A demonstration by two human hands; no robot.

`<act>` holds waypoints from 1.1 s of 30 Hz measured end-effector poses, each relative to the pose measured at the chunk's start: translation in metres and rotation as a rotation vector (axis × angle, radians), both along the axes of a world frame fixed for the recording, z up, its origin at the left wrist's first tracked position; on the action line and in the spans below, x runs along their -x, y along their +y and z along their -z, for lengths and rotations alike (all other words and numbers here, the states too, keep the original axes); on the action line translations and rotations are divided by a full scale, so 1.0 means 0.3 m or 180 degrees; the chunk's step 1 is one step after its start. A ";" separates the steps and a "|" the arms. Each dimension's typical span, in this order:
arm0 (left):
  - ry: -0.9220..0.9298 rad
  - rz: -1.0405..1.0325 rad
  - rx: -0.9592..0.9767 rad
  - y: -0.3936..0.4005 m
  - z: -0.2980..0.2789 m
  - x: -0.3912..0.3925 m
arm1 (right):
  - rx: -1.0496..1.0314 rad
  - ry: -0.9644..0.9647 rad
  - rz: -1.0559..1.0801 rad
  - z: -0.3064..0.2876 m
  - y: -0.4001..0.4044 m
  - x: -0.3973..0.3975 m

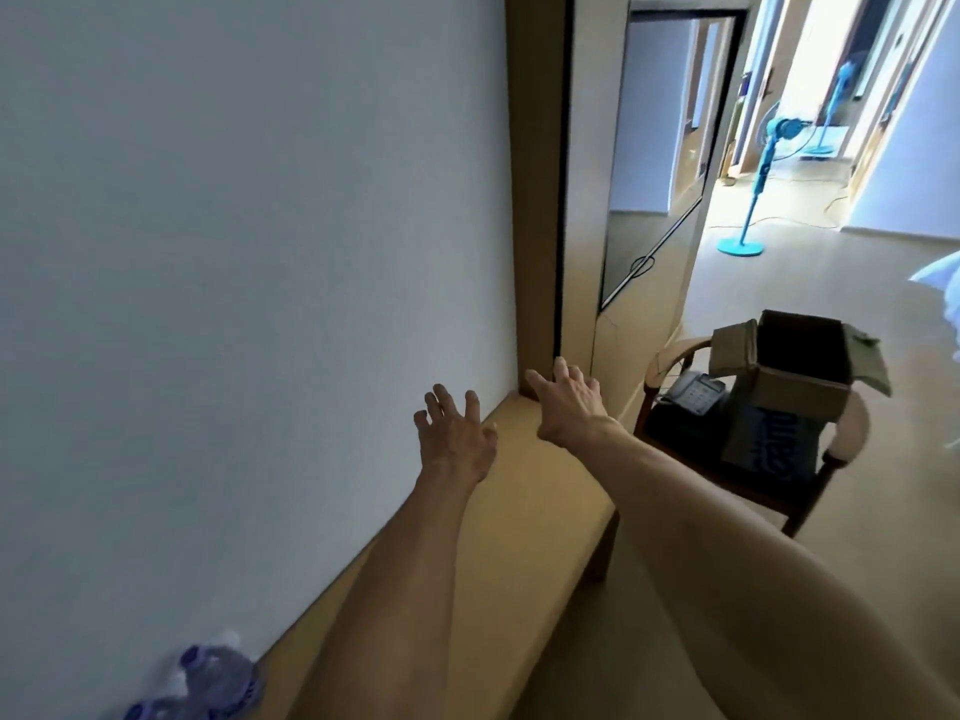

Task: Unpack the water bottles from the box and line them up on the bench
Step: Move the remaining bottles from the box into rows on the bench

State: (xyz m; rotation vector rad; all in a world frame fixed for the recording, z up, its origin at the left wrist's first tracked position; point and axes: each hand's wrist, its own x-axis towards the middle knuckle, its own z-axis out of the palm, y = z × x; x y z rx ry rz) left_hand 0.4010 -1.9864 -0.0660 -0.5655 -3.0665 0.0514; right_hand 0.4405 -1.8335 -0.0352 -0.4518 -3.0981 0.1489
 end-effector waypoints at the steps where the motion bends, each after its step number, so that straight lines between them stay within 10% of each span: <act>1: -0.0004 0.0077 -0.0035 0.072 0.002 -0.010 | 0.0029 0.0022 0.0100 0.000 0.067 -0.025; 18: -0.0040 0.1424 -0.0188 1.221 0.046 -0.161 | 0.0173 0.0070 0.1824 0.045 1.074 -0.453; 33: -0.0366 0.1960 -0.0109 1.877 0.159 0.181 | 0.0292 -0.0255 0.2227 0.129 1.664 -0.167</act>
